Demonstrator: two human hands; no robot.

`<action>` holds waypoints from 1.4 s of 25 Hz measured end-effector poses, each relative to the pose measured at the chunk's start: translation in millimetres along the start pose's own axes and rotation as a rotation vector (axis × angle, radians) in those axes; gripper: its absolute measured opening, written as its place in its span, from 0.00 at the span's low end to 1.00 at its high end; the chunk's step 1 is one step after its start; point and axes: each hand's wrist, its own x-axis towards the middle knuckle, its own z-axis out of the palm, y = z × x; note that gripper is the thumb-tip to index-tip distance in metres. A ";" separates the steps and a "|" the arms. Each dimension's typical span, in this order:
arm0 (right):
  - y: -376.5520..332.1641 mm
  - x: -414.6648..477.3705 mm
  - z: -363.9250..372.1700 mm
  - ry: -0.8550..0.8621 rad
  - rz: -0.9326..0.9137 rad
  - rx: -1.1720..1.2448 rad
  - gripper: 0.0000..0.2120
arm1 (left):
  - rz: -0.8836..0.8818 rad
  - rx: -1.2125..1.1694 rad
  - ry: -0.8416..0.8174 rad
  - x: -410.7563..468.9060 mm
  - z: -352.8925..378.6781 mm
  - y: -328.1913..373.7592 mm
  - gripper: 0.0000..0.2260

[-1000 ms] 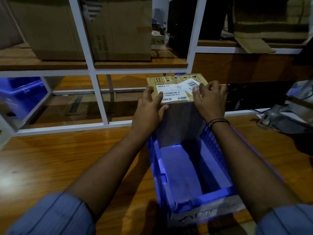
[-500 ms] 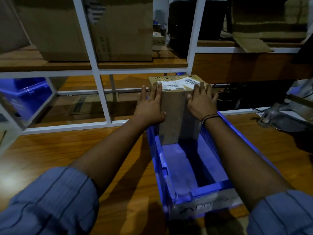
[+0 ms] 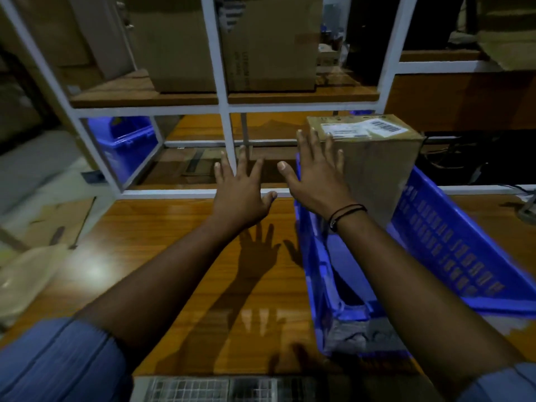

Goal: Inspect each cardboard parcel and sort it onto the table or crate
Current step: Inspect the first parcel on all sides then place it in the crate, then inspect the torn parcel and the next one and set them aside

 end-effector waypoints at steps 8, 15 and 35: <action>-132.5 -22.8 34.6 -0.139 -0.293 0.007 0.36 | -0.192 0.081 0.009 -100.5 -36.7 -111.5 0.34; -253.7 -99.7 68.3 -0.207 -0.373 0.030 0.36 | -0.352 0.064 -0.039 -228.5 -57.8 -193.7 0.33; -536.3 -361.3 190.7 -0.490 -0.862 0.247 0.32 | -1.055 -0.081 -0.078 -622.1 -89.6 -354.0 0.32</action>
